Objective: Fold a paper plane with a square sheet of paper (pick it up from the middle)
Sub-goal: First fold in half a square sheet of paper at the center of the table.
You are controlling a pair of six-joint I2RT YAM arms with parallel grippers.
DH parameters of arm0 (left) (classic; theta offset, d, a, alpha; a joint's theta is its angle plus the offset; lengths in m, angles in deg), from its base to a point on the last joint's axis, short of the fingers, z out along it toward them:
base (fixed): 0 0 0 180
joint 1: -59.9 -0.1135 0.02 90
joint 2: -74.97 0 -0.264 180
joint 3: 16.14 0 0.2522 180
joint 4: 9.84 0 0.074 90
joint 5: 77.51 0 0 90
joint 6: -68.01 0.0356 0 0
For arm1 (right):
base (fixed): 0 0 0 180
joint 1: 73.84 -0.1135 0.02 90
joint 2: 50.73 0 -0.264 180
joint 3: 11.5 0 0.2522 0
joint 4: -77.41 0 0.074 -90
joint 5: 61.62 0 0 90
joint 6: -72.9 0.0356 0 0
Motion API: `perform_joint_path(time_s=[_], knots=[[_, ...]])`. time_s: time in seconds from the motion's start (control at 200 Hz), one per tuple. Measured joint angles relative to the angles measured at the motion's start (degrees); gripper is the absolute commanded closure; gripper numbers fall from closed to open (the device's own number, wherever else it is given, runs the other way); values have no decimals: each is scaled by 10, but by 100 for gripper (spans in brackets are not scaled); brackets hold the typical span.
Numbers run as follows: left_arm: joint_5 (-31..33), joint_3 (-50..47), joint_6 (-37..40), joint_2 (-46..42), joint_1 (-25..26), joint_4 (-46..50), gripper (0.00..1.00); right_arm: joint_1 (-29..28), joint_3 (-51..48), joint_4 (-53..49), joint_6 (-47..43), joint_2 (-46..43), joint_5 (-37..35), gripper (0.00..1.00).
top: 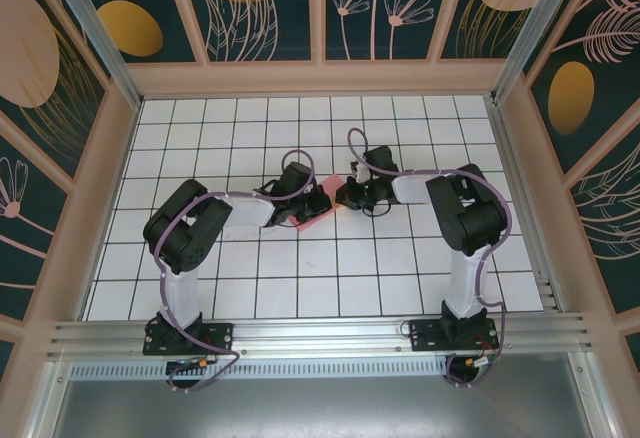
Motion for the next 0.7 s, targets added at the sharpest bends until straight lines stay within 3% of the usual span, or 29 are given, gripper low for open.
perform_joint_path(time_s=[0.38, 0.701], knots=[[-2, -12, 23, 0, 0, 3, 100, 1, 9, -14, 0, 5, 0, 100], [11, -64, 71, -52, 0, 26, 100, 8, 10, -15, 0, 9, 11, 100]])
